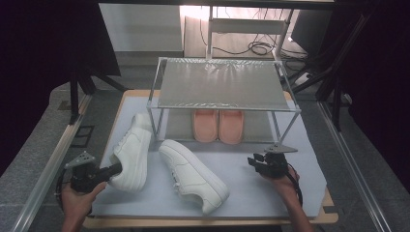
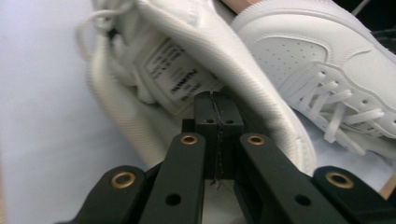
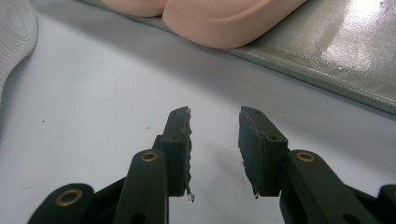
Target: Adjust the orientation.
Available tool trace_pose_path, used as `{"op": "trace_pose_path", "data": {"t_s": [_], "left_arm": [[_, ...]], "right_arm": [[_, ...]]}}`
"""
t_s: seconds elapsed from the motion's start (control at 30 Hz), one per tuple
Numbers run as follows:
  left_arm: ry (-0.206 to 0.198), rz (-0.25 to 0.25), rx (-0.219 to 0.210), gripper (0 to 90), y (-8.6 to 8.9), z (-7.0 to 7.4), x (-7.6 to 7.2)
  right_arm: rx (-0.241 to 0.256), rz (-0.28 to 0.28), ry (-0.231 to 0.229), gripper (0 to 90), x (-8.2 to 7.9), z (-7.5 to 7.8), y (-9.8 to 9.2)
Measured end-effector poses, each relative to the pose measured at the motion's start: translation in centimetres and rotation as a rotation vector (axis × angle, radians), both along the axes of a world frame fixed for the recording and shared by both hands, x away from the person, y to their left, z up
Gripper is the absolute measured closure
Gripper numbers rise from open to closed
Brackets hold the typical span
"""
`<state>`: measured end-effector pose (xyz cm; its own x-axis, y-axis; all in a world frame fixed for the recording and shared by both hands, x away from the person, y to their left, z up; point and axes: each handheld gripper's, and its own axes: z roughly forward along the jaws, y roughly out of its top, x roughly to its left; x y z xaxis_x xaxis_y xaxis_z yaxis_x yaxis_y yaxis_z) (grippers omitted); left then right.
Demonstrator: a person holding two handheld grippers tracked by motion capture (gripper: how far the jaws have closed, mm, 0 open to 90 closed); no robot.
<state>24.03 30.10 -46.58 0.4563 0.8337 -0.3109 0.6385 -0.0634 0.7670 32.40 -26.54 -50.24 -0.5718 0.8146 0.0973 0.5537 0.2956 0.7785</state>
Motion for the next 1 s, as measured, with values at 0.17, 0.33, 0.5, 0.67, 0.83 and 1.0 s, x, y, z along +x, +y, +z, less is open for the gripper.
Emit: {"op": "trace_pose_path", "data": {"t_s": [0.17,0.33,0.5,0.67,0.83,1.0], "left_arm": [[0.012,0.031,0.012,90.0,0.8,-0.4,0.6],[0.013,0.047,0.018,90.0,0.9,-0.8,0.7],[-0.011,0.08,0.02,86.8,1.4,-0.3,0.3],[-0.034,0.154,0.048,69.1,2.0,0.2,0.0],[0.005,0.2,0.034,56.5,2.4,-1.0,1.2],[0.029,0.178,-0.031,54.3,2.4,-1.7,2.3]], "right_arm": [[0.0,0.002,0.0,64.8,0.0,-0.1,0.1],[-0.002,0.001,0.002,64.7,0.0,-0.1,0.0],[-0.002,0.001,0.003,64.8,0.0,-0.1,0.0],[0.0,0.0,0.001,64.7,0.0,0.0,0.0],[-0.001,0.001,0.001,64.7,0.0,0.0,0.0],[-0.001,0.001,0.001,64.7,0.0,0.0,0.0]]}}
